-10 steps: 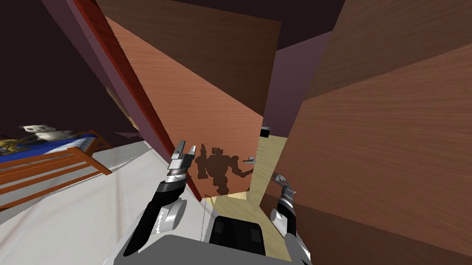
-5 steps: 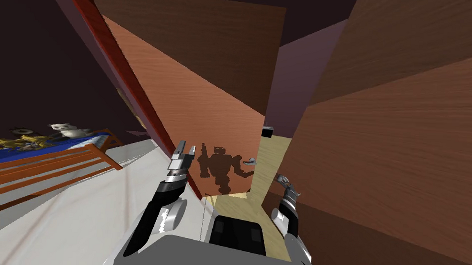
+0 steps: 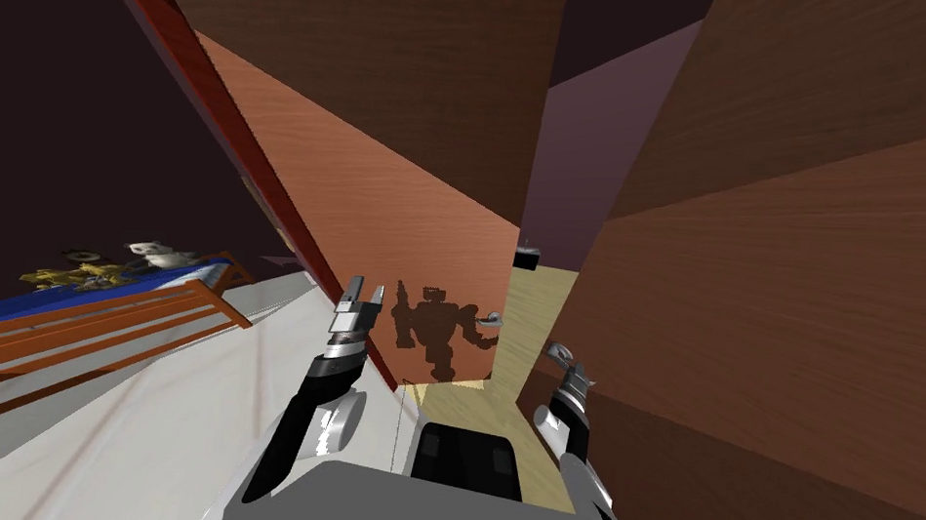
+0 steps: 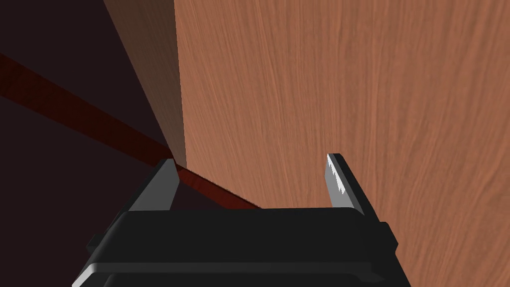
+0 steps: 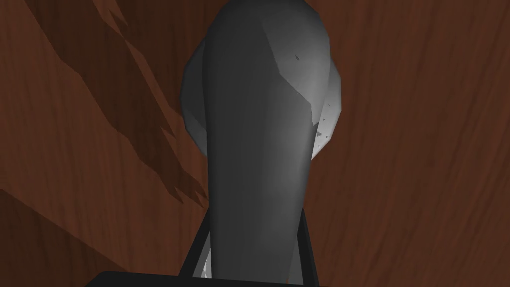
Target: Push the door open
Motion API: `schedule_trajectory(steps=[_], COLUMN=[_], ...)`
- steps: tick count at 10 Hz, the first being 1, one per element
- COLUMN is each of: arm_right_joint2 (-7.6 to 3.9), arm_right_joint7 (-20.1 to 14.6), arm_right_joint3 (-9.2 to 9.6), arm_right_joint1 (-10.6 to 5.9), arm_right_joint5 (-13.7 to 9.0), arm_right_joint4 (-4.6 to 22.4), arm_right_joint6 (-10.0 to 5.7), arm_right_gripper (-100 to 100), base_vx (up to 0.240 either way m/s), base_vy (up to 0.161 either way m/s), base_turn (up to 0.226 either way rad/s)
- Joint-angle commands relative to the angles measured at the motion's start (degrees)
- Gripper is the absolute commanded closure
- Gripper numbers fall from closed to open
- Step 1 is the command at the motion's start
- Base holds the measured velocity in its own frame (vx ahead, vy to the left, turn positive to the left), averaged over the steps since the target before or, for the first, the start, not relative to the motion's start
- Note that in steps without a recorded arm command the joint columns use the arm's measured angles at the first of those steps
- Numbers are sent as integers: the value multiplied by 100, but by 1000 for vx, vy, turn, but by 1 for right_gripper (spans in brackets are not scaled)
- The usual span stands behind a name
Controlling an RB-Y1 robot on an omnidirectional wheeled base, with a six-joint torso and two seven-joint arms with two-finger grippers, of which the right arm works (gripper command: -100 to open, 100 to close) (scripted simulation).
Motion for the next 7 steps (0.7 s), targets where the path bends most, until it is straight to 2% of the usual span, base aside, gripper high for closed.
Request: schedule_trajectory(steps=[1,2,3,4,6,7], arm_right_joint2=[-73,-67,-67,-67,-67,-61], arm_right_joint7=[84,170,170,170,170,255], arm_right_joint3=[-208,-357,-357,-357,-357,-506], arm_right_joint1=[11,-33,-33,-33,-33,-78], arm_right_joint5=[-120,-226,-226,-226,-226,-331], arm_right_joint4=[-6,31,31,-37,31,68], arm_right_joint6=[-203,-272,-272,-272,-272,-342], arm_right_gripper=[100,100,100,100,100,100], base_vx=[8,36,40,21,7,20], base_vy=[-35,-79,-72,-32,-9,-30], base_turn=[146,207,96,-16,-11,132])
